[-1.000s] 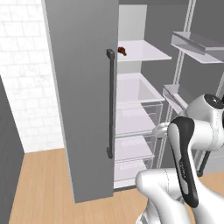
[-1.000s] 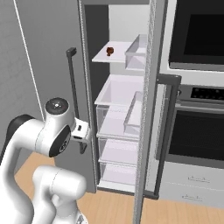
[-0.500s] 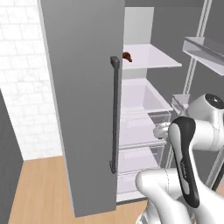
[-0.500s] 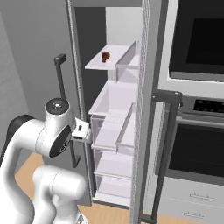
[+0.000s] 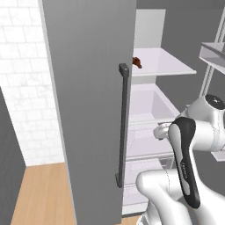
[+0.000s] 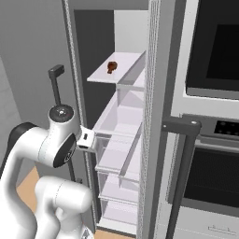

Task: Place one cucumber and one chicken drumstick in each tupperware on the nearby counter, to pack two identical lunches.

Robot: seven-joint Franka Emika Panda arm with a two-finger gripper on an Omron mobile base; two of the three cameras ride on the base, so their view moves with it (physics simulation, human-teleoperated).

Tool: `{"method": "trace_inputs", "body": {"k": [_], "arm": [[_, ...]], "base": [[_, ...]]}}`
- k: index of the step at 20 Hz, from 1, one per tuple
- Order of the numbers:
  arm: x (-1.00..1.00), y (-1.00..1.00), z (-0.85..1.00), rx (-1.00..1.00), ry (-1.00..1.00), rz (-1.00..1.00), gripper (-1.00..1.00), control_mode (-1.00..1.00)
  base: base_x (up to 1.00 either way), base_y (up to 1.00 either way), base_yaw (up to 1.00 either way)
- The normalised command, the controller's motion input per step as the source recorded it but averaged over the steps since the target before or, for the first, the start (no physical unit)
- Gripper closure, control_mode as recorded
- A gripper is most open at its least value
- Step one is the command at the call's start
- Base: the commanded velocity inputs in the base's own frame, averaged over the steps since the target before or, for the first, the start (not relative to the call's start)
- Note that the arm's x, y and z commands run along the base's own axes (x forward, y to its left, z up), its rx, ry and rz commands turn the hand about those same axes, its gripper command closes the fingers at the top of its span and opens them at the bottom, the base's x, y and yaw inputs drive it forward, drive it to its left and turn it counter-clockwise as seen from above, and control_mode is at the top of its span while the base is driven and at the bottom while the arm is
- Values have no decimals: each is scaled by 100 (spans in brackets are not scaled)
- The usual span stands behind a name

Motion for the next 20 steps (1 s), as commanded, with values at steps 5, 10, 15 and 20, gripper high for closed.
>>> {"method": "trace_inputs", "body": {"k": [5, 10, 15, 20], "arm": [[1, 0, 22, -2, -10, 0, -100, -100], [17, 0, 74, -5, -23, 0, -100, -100], [37, -4, 83, -1, -19, 0, -100, -100], [29, -22, 47, -2, -3, 0, -100, -100]], "base": [[0, 0, 0], [0, 0, 0], [0, 0, 0], [0, 0, 0]]}}
